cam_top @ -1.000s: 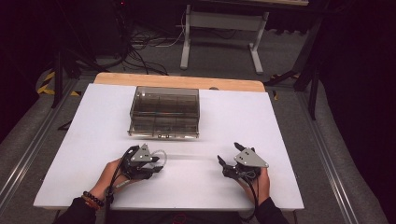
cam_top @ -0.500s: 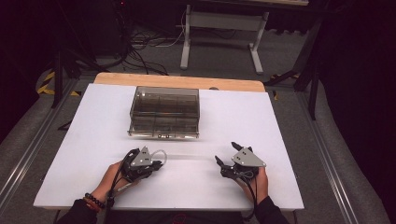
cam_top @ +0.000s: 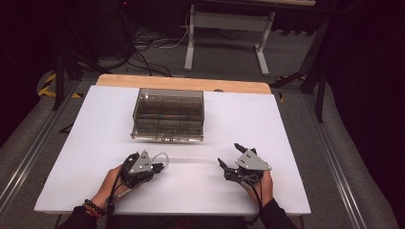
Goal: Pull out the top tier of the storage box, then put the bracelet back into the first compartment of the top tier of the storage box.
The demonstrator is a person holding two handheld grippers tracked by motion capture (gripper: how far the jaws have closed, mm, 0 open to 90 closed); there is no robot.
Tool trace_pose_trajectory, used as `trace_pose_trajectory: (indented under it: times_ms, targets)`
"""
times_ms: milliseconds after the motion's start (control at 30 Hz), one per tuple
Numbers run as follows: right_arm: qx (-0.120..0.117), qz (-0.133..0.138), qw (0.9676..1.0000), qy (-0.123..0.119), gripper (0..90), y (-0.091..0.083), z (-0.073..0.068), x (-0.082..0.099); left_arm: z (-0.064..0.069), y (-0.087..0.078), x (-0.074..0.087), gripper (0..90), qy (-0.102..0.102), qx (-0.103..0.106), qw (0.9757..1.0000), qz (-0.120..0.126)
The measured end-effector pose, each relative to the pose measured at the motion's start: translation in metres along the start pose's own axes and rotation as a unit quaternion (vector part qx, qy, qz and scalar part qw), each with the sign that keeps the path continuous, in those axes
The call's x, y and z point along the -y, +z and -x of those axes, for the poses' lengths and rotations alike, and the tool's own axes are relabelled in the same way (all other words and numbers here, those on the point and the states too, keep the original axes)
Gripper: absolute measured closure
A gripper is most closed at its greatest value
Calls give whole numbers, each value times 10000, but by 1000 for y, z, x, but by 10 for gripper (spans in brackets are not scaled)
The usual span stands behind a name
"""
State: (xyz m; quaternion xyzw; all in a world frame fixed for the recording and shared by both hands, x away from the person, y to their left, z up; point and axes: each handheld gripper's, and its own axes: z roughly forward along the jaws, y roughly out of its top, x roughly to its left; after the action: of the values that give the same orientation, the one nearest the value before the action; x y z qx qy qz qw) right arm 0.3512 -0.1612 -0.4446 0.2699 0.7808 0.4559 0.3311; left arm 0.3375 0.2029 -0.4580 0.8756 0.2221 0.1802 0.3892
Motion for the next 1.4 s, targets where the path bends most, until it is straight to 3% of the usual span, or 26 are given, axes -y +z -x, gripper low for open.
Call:
trace_pose_trajectory:
  times_ms: [33,133,367,567,900,1300,1400]
  targets:
    - [0,0,10000,0,241,0,0,0,0,0,0,857,0,0,10000,0]
    - [22,54,9999,101,229,0,2,-1,-3,-8,-2,858,-106,-37,9993,353]
    - [167,115,9995,224,223,-7,7,1,-7,-17,-7,858,-74,-127,9969,767]
    - [220,157,9993,247,221,-9,11,0,-7,-21,-9,858,-35,-225,9964,812]
    - [199,151,9993,274,222,-9,10,0,-10,-32,-14,858,-144,-362,9938,1042]
    - [178,171,9992,301,222,-10,10,1,-13,-43,-21,858,-101,-598,9909,1206]
    - [174,172,9995,190,224,-11,9,1,-15,-45,-24,859,-50,-684,9898,1250]
